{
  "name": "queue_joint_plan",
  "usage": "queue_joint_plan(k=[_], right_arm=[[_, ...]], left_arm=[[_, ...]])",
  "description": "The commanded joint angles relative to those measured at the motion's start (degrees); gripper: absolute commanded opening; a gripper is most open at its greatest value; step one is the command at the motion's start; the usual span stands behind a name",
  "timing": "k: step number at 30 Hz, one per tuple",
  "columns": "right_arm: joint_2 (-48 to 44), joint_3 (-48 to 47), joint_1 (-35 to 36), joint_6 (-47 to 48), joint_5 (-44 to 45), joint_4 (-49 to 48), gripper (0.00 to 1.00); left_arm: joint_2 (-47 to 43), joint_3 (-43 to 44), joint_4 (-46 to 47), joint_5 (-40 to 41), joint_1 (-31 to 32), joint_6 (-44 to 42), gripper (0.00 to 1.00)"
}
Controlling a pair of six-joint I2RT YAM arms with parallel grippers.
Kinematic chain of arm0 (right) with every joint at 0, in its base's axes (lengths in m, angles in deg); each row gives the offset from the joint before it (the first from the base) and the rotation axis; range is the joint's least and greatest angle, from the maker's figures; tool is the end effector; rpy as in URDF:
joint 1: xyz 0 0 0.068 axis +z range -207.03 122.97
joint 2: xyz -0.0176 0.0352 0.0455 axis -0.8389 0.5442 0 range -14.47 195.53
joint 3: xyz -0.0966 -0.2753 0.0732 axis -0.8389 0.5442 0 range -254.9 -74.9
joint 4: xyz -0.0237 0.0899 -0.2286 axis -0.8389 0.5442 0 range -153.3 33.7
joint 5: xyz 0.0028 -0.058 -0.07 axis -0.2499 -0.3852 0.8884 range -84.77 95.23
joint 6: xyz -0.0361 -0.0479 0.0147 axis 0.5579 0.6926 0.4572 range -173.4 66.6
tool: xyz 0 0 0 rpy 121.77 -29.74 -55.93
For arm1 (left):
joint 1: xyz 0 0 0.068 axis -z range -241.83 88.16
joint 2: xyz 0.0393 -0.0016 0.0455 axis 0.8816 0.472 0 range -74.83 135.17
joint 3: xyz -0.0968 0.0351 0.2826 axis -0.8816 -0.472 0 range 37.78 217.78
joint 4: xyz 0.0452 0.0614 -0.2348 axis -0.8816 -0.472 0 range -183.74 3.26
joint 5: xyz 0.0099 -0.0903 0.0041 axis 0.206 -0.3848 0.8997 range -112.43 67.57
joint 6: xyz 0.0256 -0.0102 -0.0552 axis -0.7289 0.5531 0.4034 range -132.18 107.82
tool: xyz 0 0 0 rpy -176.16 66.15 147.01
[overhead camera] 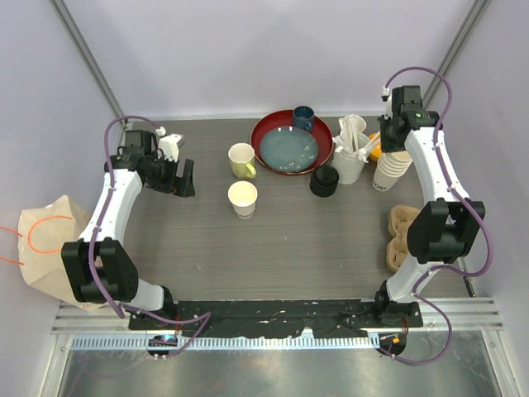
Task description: Pack the takeout coffee
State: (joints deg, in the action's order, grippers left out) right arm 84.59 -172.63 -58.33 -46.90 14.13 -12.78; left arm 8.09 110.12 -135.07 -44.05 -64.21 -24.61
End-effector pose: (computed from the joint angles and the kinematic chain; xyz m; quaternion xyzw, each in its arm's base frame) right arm 0.3706 -0.0156 0.3629 -0.0174 0.9424 -0.0953 0.3201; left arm 0.2814 -0.0055 0.3205 0.1329 0.9383 -0.1453 0.2843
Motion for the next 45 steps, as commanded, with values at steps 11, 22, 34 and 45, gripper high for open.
queue_joint_plan(k=[11, 22, 34, 45], right_arm=[[-2.04, -2.9, -0.11, 2.64, -0.65, -0.34, 0.01], [-5.46, -6.59, 0.16, 3.52, 0.76, 1.07, 0.01], [-5.9, -20.91, 5.86, 2.64, 10.51, 9.85, 0.01], [-14.16, -10.84, 36.35, 7.11, 2.98, 2.16, 0.01]], left_arm=[[0.41, 1.58, -1.58, -0.96, -0.18, -1.37, 0.93], [0.58, 2.11, -2.03, -1.66, -0.18, -1.46, 0.93], [0.23, 2.99, -2.73, -3.07, -0.18, -0.85, 0.93], [0.41, 2.9, -2.82, -2.37, -0.18, -0.14, 0.93]])
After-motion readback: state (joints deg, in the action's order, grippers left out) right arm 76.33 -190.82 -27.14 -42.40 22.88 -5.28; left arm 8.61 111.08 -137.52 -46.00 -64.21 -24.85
